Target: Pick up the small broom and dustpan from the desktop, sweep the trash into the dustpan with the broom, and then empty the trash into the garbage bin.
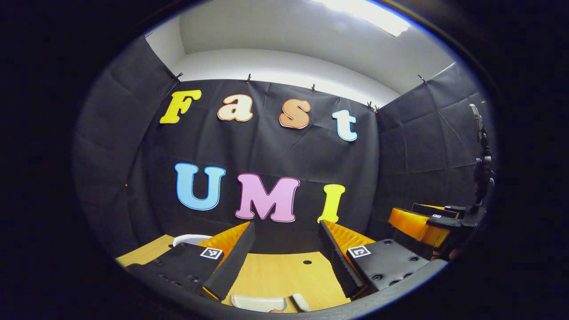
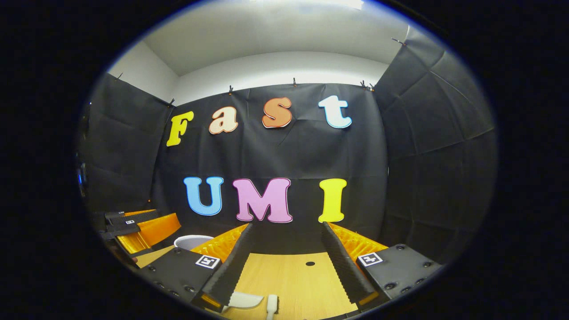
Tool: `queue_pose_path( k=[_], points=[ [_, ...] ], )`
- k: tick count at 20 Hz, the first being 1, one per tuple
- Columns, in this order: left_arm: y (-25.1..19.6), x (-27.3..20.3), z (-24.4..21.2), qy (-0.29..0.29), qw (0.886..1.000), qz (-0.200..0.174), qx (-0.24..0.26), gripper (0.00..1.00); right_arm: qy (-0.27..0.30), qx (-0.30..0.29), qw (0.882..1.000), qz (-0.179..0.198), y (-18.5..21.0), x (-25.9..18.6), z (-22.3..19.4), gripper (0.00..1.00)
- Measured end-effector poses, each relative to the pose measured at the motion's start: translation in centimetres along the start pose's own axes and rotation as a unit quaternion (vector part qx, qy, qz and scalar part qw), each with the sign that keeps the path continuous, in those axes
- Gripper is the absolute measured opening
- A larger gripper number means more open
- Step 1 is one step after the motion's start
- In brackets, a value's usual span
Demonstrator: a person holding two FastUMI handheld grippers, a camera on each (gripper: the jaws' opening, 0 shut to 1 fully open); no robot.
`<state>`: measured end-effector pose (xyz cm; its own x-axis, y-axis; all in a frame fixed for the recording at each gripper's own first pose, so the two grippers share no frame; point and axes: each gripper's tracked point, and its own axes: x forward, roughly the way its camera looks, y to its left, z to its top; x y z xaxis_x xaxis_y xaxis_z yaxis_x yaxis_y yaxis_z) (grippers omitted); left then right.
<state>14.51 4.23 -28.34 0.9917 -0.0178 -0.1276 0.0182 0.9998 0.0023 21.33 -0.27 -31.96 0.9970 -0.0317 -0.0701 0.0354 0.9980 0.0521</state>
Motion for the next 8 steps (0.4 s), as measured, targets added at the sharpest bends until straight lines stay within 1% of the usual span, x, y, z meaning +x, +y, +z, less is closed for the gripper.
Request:
queue_pose_path(
  k=[1,2,3,4,6,7,8],
  points=[
    [-0.2,0.3,0.3,-0.006,1.0,0.0,0.001,0.85,-0.002,-0.003,1.0,0.003,-0.1,0.2,0.2,0.93],
    [-0.9,0.6,0.2,0.0,1.0,-0.006,-0.003,0.84,0.002,-0.003,1.0,0.009,0.0,0.3,0.2,0.96],
    [-2.2,0.7,-0.6,0.012,1.0,-0.017,-0.013,0.84,0.001,-0.003,1.0,0.016,0.3,0.3,0.5,0.9],
    [-3.2,0.7,-0.9,0.021,0.999,-0.029,-0.022,0.85,-0.001,-0.002,1.0,0.018,0.3,0.4,1.0,0.9],
    [-3.3,1.3,-0.1,0.02,0.999,-0.033,-0.026,0.83,-0.005,0.007,1.0,0.023,0.3,0.6,2.0,0.9],
    [-3.2,1.7,0.4,0.015,0.999,-0.033,-0.021,0.85,-0.01,0.009,1.0,0.024,0.5,0.6,2.5,0.9],
    [-3.1,2.0,0.9,0.007,0.999,-0.033,-0.015,0.84,-0.012,0.007,1.0,0.019,0.5,0.8,2.8,0.89]
  ],
)
